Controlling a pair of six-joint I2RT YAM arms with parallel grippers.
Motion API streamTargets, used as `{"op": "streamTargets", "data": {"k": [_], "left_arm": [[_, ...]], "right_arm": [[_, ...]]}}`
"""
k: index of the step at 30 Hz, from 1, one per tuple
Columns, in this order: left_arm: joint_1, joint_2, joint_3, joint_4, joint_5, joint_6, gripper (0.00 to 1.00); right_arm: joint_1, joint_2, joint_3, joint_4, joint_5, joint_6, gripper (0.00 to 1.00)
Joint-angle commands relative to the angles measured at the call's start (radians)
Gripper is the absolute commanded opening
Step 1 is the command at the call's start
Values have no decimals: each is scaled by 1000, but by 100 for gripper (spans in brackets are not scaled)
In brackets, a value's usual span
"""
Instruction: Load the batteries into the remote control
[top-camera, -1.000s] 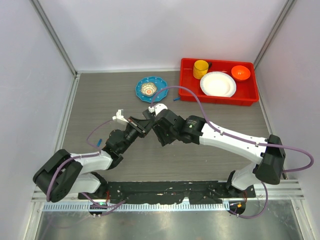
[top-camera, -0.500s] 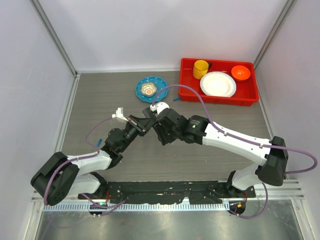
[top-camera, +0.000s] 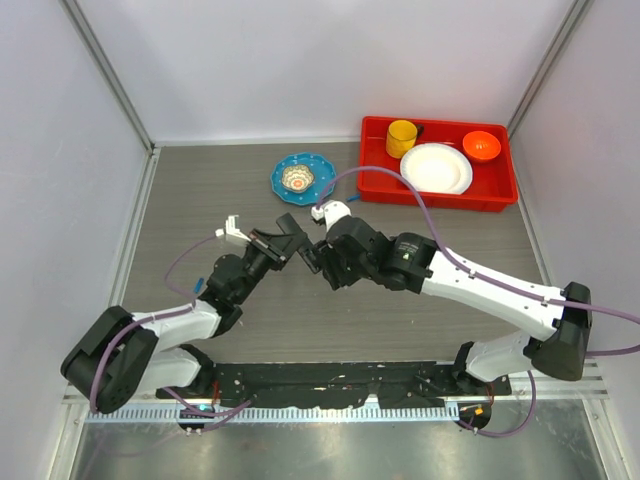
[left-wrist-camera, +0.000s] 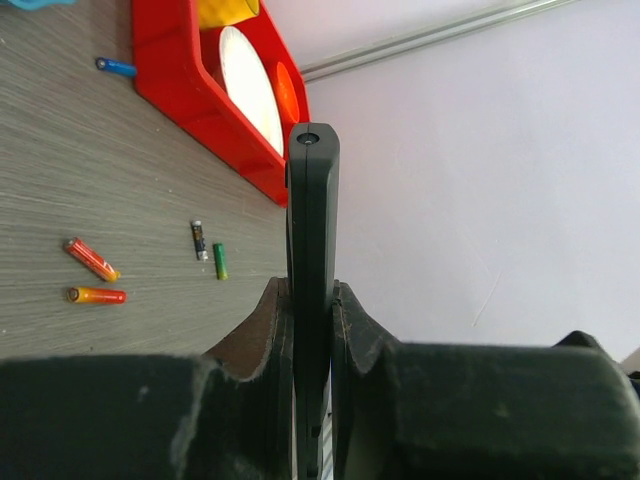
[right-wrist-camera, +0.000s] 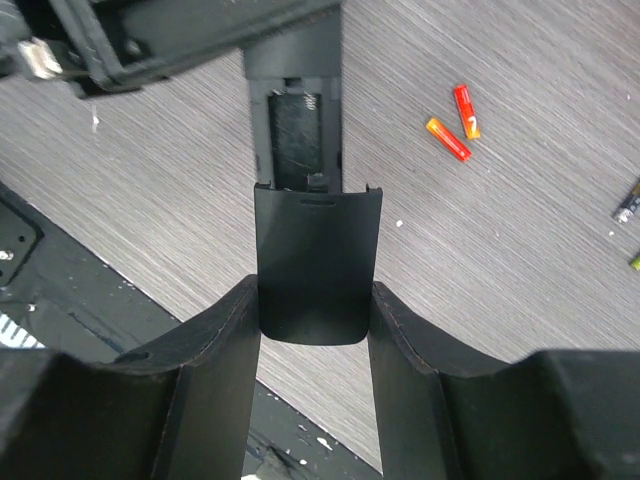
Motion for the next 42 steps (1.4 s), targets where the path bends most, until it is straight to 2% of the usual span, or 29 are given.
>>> {"op": "streamTargets", "data": {"k": [1, 8, 12, 17, 21, 30, 34, 42], "left_arm": [[32, -58, -32, 8, 0, 26, 0], [115, -270, -94, -144, 98, 23, 0], [135, -409, -100, -291, 147, 50, 0], [136, -535, -118, -377, 161, 64, 0], [138, -596, -147, -408, 170, 49, 0], [136, -704, -198, -437, 170, 37, 0], [138, -724, -200, -455, 170, 40, 0], [136, -730, -204, -470, 161, 41, 0]], "right_arm": [[-43, -51, -56, 1, 68, 18, 43], [-308, -103, -254, 133, 17, 88, 42], [-381, -19, -268, 203, 0, 96, 43], [-436, 142, -205, 251, 29, 79, 42], [-450, 286, -159, 242, 20, 62, 42], [-456, 372, -159, 236, 9, 64, 43], [-456, 385, -166, 234, 9, 73, 51], [-456, 403, -179, 239, 9, 74, 59]]}}
